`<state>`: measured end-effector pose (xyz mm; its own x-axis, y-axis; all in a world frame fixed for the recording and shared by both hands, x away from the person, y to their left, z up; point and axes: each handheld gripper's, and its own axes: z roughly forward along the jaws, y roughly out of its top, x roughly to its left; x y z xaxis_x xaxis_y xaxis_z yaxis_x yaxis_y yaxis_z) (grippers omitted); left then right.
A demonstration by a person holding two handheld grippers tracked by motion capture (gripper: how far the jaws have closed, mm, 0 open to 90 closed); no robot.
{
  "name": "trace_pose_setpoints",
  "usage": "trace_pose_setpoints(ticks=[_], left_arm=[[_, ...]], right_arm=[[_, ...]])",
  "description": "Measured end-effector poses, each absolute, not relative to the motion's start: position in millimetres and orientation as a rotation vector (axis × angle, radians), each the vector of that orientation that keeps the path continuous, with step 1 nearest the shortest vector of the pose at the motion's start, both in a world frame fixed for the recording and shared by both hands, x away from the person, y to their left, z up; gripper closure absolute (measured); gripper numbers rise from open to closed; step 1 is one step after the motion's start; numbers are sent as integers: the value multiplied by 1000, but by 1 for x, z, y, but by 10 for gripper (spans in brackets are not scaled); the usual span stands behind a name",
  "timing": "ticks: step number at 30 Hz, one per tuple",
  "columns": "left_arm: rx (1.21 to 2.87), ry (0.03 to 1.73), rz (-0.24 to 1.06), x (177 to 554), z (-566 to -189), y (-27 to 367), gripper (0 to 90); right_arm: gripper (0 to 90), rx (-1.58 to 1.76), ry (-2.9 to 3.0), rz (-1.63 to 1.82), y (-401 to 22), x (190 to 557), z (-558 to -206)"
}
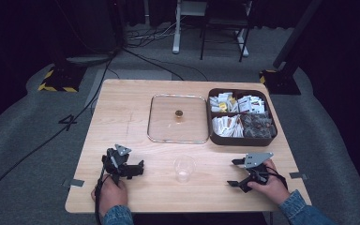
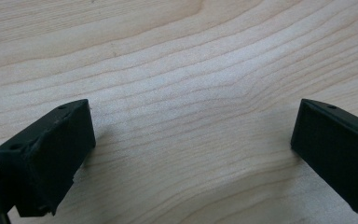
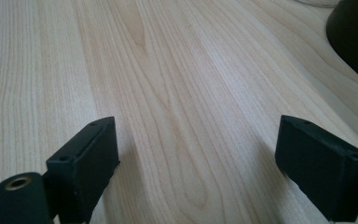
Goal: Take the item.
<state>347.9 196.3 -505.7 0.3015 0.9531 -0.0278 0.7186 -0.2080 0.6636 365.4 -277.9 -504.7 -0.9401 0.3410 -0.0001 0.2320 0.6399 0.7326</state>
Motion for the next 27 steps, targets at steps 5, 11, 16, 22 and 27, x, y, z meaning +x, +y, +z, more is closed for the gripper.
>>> trace_pose_setpoints(ticks=[5, 11, 16, 22, 27], left_arm=[[2007, 1477, 531, 349, -506, 197, 0], [2000, 1479, 531, 350, -506, 196, 0], [2000, 1478, 527, 350, -506, 196, 0], [2000, 1481, 526, 350, -506, 196, 0], [1999, 1481, 526, 350, -506, 196, 0]], right_arm=[[134, 477, 2718, 1185, -278, 366, -505], [134, 476, 2718, 1184, -278, 366, -505], [140, 484, 2714, 1182, -278, 365, -505], [178, 518, 2703, 1181, -278, 362, -504], [262, 566, 2705, 1194, -280, 364, -496]])
